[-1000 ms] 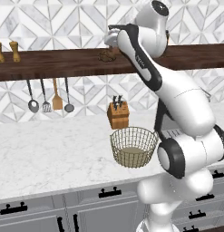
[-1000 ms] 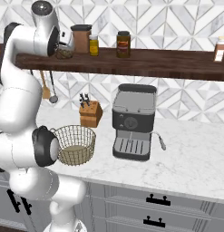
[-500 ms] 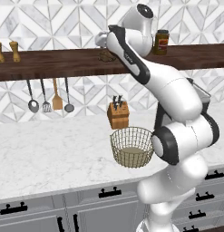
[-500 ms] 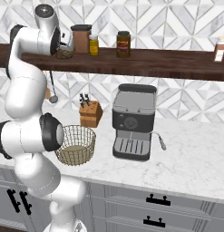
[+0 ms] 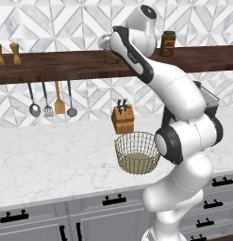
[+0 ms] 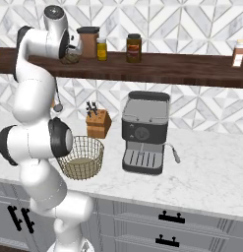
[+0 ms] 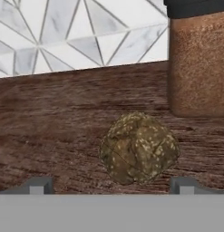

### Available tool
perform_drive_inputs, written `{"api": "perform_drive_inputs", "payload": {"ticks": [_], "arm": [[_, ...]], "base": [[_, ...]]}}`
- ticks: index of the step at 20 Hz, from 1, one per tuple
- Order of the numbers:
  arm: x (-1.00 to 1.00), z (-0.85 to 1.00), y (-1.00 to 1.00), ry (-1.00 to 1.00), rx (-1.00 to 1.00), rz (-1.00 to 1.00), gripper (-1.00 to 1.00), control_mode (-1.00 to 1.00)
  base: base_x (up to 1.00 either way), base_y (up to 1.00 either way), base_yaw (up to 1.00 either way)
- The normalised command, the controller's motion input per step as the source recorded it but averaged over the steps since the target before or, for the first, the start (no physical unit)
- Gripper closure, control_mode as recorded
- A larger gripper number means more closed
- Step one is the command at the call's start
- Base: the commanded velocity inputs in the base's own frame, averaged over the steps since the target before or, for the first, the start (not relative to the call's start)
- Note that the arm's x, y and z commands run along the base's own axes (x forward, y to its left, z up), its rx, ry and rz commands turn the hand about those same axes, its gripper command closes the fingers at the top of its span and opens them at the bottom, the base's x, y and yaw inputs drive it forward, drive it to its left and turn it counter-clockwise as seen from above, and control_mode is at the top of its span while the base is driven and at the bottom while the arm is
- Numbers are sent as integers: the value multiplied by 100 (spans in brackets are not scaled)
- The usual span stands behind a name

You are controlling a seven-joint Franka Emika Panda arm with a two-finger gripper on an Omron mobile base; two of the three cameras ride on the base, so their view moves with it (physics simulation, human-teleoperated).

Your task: Open the cabinet, pick up the bread from the cabinet and place it in the basket. Then move the basket to the dining counter.

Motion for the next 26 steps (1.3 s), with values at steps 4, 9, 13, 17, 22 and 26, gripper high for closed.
{"api": "perform_drive_inputs", "payload": {"ticks": [4,9,13,17,22,26], "arm": [[22,-40,0,0,-8,5,-100,-100],[19,-24,0,0,-7,4,-100,-100],[7,-15,0,-3,-7,3,-100,-100],[3,17,0,-16,-7,3,-100,-100],[7,14,1,-14,-8,0,-100,-100],[35,-2,0,0,-2,0,-100,-100]], "base": [[0,0,0],[0,0,0],[0,0,0],[0,0,0],[0,0,0],[0,0,0]]}}
